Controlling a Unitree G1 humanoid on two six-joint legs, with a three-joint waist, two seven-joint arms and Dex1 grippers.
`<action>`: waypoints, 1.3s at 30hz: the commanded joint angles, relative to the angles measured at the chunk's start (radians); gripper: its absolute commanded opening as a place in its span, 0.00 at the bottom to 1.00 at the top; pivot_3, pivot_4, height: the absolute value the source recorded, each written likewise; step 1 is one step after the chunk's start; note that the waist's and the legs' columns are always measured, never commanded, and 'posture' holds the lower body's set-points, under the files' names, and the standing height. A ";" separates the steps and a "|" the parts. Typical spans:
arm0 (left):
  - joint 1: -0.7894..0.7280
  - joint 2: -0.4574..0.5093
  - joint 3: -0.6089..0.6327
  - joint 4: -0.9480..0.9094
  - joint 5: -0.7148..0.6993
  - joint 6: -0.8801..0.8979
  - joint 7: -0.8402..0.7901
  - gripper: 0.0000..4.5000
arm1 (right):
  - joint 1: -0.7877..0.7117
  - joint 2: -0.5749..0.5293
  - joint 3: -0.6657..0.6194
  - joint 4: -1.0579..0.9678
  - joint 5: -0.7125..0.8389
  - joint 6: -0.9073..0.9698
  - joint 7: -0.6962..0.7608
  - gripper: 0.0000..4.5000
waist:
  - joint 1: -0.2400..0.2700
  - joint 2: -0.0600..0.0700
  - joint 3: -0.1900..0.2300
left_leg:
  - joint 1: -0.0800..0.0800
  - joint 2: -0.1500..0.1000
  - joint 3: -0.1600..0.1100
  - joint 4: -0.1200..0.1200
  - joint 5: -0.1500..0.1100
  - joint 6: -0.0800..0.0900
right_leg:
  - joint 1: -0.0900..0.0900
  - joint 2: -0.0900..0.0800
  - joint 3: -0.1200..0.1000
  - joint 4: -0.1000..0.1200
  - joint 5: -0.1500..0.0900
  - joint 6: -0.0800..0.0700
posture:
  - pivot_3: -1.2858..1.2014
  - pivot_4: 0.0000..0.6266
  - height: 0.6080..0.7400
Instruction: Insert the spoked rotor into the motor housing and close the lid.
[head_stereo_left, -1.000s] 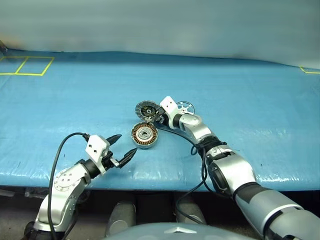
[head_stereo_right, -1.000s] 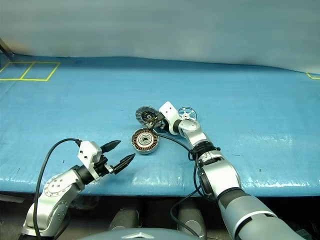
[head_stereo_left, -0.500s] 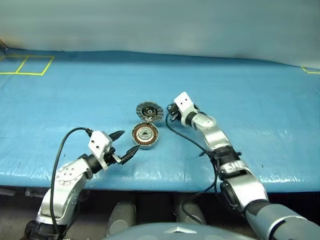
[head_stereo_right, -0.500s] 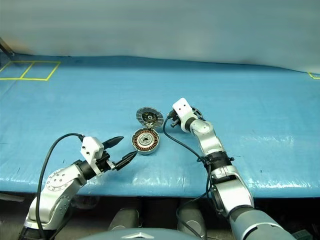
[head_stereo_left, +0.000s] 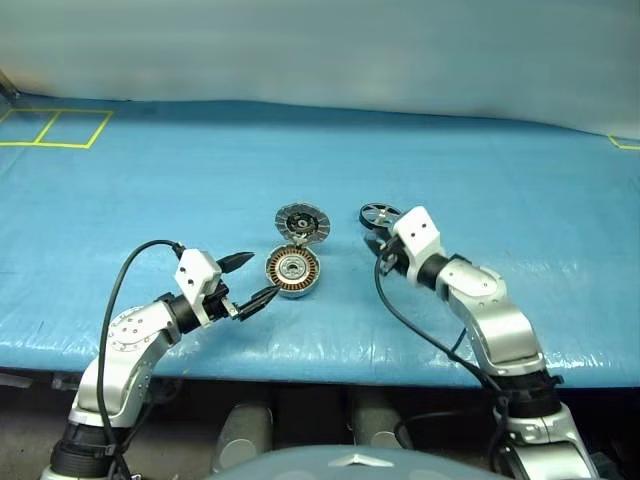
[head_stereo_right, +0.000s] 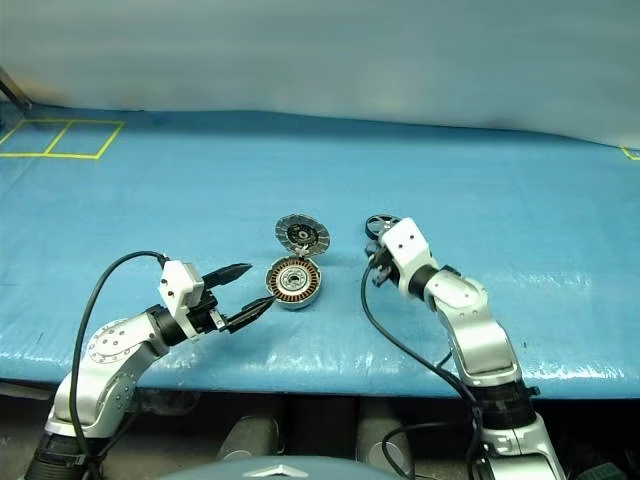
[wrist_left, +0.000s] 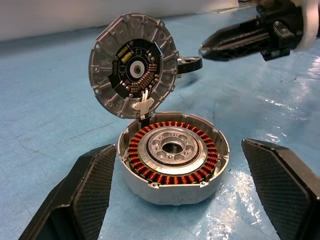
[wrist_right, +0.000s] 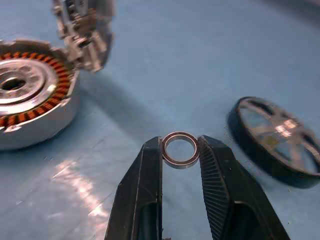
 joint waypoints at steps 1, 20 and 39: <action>0.012 -0.006 0.041 -0.011 -0.012 -0.093 -0.022 0.97 | -0.006 0.056 0.001 -0.099 0.127 0.041 0.037 0.19 | -0.001 0.000 0.000 | 0.000 0.000 0.000 0.000 0.000 0.000 | 0.000 0.000 0.000 0.000 0.000 0.000 | 0.52 0.24 1.00; 0.112 -0.019 0.047 -0.021 -0.001 -0.191 -0.013 0.97 | -0.201 0.189 0.189 0.209 0.101 -0.039 0.026 0.19 | 0.015 -0.001 -0.001 | -0.008 0.000 0.000 0.001 0.000 0.000 | -0.008 0.000 0.000 0.000 0.000 0.000 | 0.52 0.24 1.00; 0.134 -0.018 0.031 -0.047 0.008 -0.175 0.015 0.97 | -0.206 0.207 0.198 0.264 0.090 -0.064 0.021 0.19 | 0.014 -0.001 -0.001 | -0.008 0.000 0.000 0.001 0.000 0.000 | -0.007 0.000 0.000 0.001 0.000 0.000 | 0.52 0.24 1.00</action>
